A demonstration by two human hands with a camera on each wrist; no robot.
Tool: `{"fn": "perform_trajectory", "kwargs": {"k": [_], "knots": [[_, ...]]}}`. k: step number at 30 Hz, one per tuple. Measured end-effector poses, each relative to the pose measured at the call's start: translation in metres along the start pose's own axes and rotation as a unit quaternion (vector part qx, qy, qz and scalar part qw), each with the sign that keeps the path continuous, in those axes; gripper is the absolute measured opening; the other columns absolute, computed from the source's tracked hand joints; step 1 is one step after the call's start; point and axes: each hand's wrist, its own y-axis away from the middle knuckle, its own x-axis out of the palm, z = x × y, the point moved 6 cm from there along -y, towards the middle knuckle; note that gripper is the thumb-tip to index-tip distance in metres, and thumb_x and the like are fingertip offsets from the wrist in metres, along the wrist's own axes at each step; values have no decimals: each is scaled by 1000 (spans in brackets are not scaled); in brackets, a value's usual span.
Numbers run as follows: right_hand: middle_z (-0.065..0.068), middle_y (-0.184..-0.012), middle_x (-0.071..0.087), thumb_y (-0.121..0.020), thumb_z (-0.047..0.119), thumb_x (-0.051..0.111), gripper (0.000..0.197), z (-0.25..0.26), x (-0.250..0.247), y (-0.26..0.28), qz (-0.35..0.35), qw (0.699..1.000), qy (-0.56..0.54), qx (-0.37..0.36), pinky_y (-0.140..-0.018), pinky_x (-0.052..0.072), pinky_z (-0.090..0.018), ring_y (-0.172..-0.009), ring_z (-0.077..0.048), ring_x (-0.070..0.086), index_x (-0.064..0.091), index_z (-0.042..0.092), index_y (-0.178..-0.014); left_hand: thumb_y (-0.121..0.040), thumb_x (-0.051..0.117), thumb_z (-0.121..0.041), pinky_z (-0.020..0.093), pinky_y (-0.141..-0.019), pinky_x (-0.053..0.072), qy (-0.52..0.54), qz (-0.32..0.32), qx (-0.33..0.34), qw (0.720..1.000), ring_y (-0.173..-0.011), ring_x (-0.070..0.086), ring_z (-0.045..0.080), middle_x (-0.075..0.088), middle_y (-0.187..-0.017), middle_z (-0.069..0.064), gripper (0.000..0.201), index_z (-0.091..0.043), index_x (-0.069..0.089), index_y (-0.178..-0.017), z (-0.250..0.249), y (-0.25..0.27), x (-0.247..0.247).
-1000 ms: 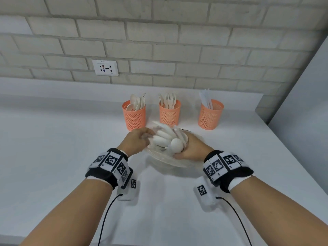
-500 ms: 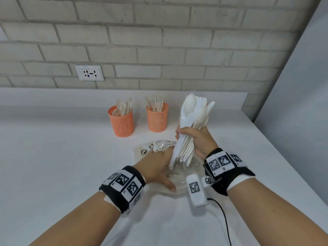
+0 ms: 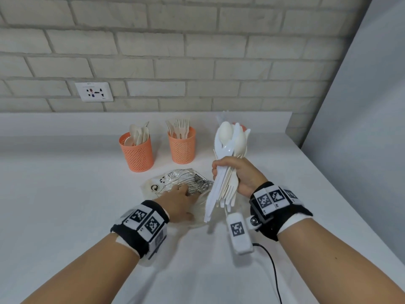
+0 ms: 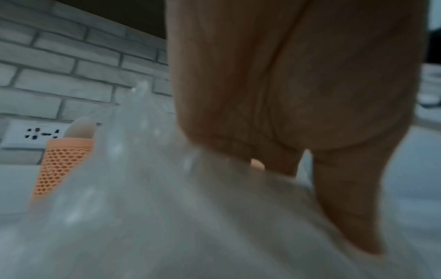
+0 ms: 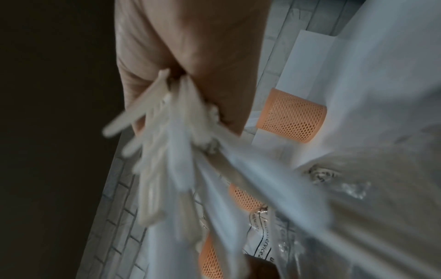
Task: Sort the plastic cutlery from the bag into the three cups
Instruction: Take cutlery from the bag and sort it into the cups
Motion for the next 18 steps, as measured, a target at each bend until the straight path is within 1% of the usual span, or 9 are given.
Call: {"fn": "perform_trajectory", "kwargs": {"k": [3, 5, 7, 9, 10, 12, 14, 16, 18], "knots": [[-7, -61, 58, -64, 9, 64, 12, -4, 0, -2, 5, 1000, 1, 12, -53, 51, -23, -52, -14, 60, 59, 1, -72, -91, 42, -47, 45, -107, 32, 100, 46, 12, 994, -130, 32, 30, 33, -143, 14, 59, -17, 32, -140, -1, 14, -20], [-7, -60, 59, -67, 9, 63, 8, -3, 4, -2, 18, 1000, -12, 19, -54, 52, -23, -53, -14, 60, 61, 2, -70, -87, 46, -50, 38, -113, 24, 284, 5, 32, 958, -138, 22, 23, 21, -152, 6, 72, -18, 21, -147, 0, 25, -46], [-7, -61, 62, -72, 6, 61, 8, -2, 14, -1, 49, 998, -33, 13, -56, 52, -23, -56, -15, 61, 65, 4, -65, -76, 57, -58, 30, -107, 23, 495, -76, 55, 864, -140, 21, 16, 21, -154, -2, 95, -24, 9, -150, 2, 33, -70], [-10, -72, 63, -69, 6, 63, 5, 1, 30, 0, 88, 995, -48, 4, -65, 53, -27, -67, -19, 61, 67, 5, -67, -72, 66, -56, 29, -105, 31, 620, -116, 88, 771, -130, 40, 14, 41, -144, -2, 100, -25, 11, -150, -1, 32, -78], [-11, -75, 61, -66, 9, 64, 7, 2, 39, -1, 104, 993, -50, 2, -69, 53, -29, -71, -21, 60, 67, 4, -69, -74, 69, -47, 30, -102, 39, 665, -117, 108, 730, -122, 50, 14, 51, -134, -1, 94, -22, 17, -148, -4, 27, -76], [-10, -75, 60, -65, 14, 66, 12, 3, 54, 0, 130, 990, -47, 0, -71, 53, -31, -72, -20, 61, 66, 4, -72, -74, 74, -31, 29, -83, 54, 745, -114, 134, 644, -101, 65, 15, 64, -113, 5, 77, -11, 36, -138, -12, 20, -72], [-11, -75, 62, -69, 12, 67, 17, 5, 63, 3, 126, 991, -45, -12, -71, 55, -32, -73, -20, 64, 65, 4, -84, -68, 80, -31, 28, -69, 57, 811, -98, 135, 560, -86, 70, 18, 70, -96, 10, 71, -7, 48, -126, -16, 16, -67], [-11, -76, 67, -80, 10, 63, 18, 8, 62, 3, 108, 994, -14, -28, -70, 57, -33, -75, -21, 68, 62, 6, -97, -78, 69, -28, 28, -67, 57, 838, -52, 156, 521, -82, 71, 20, 72, -89, 11, 56, -4, 48, -124, -23, 19, -63], [-15, -87, 70, -83, 18, 64, 27, 10, 60, 4, 105, 992, 67, -21, -77, 57, -40, -87, -26, 69, 61, 6, -107, -83, 56, -22, 32, -74, 57, 835, -16, 165, 525, -88, 70, 22, 70, -98, 15, 52, -4, 44, -130, -28, 21, -60]]}}
